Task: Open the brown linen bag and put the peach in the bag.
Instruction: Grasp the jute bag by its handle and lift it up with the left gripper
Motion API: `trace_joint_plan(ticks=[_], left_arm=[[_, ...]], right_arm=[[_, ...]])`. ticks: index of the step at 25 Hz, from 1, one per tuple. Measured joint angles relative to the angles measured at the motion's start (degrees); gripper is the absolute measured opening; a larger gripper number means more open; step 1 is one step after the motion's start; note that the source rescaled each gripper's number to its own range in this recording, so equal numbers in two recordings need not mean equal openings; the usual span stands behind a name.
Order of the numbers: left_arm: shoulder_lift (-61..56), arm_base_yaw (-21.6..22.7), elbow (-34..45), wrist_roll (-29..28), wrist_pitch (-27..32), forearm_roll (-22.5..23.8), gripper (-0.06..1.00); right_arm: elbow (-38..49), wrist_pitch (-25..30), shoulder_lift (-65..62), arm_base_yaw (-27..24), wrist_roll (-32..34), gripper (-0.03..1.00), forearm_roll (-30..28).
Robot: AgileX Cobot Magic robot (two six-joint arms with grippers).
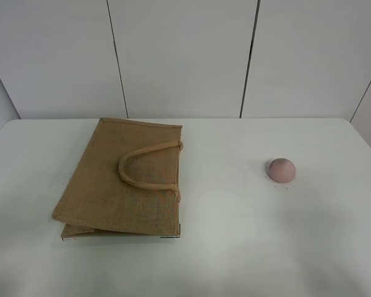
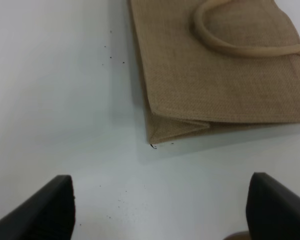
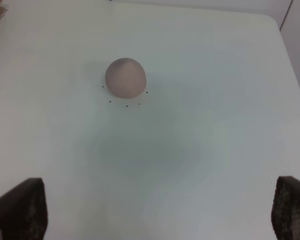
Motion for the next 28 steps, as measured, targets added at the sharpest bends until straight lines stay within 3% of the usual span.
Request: trace_joint_plan(ticks=[11,28], left_arm=[[2.7,0.0,-2.0,0.0,0.1,1.2,1.00],[67.5,0.0,-39.1,-0.2,0.7,0.2,1.00]], right_arm=[[0.0,0.0,0.0,0.0,0.0,1.00,0.0],[0.0,0.0,0.0,0.0,0.0,1.00,0.0]])
